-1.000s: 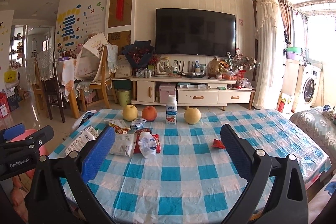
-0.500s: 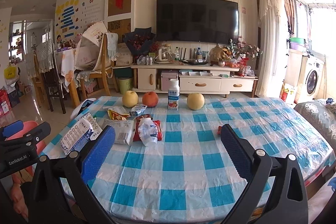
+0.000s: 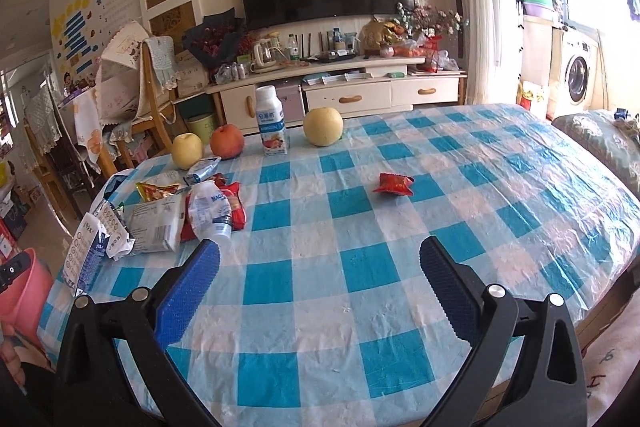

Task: Collect trash
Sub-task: 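Grasp the red candy packet with the right gripper while the left gripper grasps the white milk carton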

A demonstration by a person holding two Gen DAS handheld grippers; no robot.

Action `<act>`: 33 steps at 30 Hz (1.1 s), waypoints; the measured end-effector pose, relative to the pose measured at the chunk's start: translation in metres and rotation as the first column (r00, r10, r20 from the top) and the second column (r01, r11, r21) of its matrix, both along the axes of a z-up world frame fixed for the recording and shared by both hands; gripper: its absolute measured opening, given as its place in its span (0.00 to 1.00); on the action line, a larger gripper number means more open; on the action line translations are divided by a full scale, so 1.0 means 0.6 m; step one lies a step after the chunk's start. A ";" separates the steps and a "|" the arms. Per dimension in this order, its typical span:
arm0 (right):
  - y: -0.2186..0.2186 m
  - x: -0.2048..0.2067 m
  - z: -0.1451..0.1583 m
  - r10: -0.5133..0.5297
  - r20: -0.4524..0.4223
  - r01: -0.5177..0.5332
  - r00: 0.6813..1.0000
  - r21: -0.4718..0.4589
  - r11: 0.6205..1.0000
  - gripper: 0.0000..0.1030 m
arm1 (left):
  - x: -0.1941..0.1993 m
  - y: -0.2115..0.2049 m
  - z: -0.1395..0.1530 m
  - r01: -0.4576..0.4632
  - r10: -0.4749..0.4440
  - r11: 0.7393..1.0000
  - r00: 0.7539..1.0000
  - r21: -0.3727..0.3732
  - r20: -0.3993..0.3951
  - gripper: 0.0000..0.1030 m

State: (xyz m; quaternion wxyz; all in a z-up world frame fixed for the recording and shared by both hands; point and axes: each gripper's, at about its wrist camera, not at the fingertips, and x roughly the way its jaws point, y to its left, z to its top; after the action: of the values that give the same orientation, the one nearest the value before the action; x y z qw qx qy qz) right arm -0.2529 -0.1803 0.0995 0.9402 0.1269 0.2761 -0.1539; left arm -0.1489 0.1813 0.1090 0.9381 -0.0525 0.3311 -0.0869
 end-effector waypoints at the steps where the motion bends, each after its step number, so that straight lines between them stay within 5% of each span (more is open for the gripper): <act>1: -0.009 0.006 -0.005 0.003 -0.003 -0.003 1.000 0.016 1.000 0.96 | 0.010 -0.001 -0.004 0.004 -0.005 1.000 1.000 -0.002 -0.007 0.96; 13: -0.134 0.125 -0.083 0.012 -0.131 0.011 0.991 0.171 0.985 0.96 | 0.110 -0.054 -0.067 0.156 -0.142 0.972 0.986 0.176 -0.085 0.96; 27: -0.250 0.256 -0.139 -0.091 -0.231 0.126 0.969 0.143 0.982 0.94 | 0.159 -0.086 -0.096 0.206 -0.174 0.935 0.976 0.288 -0.132 0.96; 28: -0.253 0.262 -0.143 -0.093 -0.239 0.129 0.967 0.137 0.982 0.93 | 0.161 -0.089 -0.098 0.208 -0.175 0.932 0.975 0.296 -0.135 0.94; 30: -0.256 0.274 -0.152 -0.094 -0.262 0.131 0.961 0.127 0.983 0.74 | 0.166 -0.094 -0.102 0.211 -0.174 0.928 0.974 0.309 -0.141 0.88; 33: -0.260 0.286 -0.165 -0.103 -0.297 0.143 0.949 0.115 0.983 0.67 | 0.175 -0.094 -0.107 0.193 -0.153 0.924 0.978 0.329 -0.146 0.79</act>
State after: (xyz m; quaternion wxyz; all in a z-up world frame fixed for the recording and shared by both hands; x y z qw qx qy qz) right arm -0.0814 -0.3363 0.0006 0.8673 0.1835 0.4122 -0.2103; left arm -0.0438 0.1249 0.0448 0.9005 0.1351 0.3990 -0.1075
